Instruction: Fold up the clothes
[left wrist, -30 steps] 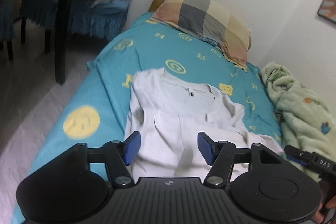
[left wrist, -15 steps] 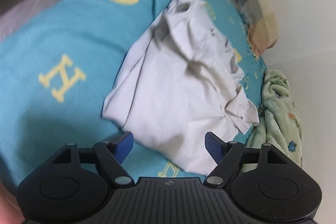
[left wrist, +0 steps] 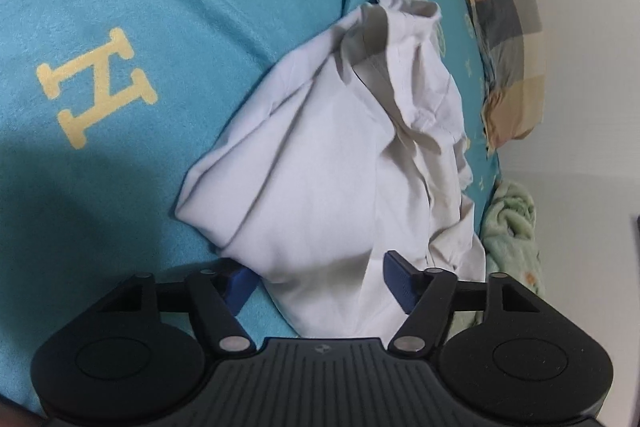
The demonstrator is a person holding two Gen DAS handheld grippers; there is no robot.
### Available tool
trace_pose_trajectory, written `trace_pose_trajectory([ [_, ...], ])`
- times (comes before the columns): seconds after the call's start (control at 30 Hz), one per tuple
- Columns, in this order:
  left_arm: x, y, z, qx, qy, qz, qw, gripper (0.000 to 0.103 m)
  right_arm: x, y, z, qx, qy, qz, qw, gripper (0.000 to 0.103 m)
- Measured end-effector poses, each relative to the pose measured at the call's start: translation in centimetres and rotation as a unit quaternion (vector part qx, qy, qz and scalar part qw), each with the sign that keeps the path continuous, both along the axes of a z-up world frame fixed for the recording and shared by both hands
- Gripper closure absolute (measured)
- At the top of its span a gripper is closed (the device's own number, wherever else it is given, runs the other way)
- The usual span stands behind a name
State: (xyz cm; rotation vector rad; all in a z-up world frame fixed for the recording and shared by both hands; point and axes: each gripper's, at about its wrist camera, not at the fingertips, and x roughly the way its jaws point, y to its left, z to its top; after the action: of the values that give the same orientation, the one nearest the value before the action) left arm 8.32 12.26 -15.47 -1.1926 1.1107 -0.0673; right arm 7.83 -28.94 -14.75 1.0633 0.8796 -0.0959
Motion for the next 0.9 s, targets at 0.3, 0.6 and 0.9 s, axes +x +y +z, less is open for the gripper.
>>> trace_pose_trajectory([
  [0.3, -1.0, 0.9, 0.8, 0.014, -0.016, 0.022, 0.9995, 0.085, -0.2, -0.5, 0.7, -0.023, -0.005, 0.021, 0.999, 0.090],
  [0.6, -0.8, 1.0, 0.9, 0.012, -0.004, 0.028, 0.9995, 0.069, -2.1, -2.1, 0.6, 0.039, 0.029, -0.013, 0.999, 0.086],
  [0.9, -1.1, 2.0, 0.0, -0.019, 0.012, 0.066, 0.9976, 0.043, -1.5, 0.5, -1.5, 0.148, 0.065, 0.052, 0.985, 0.044],
])
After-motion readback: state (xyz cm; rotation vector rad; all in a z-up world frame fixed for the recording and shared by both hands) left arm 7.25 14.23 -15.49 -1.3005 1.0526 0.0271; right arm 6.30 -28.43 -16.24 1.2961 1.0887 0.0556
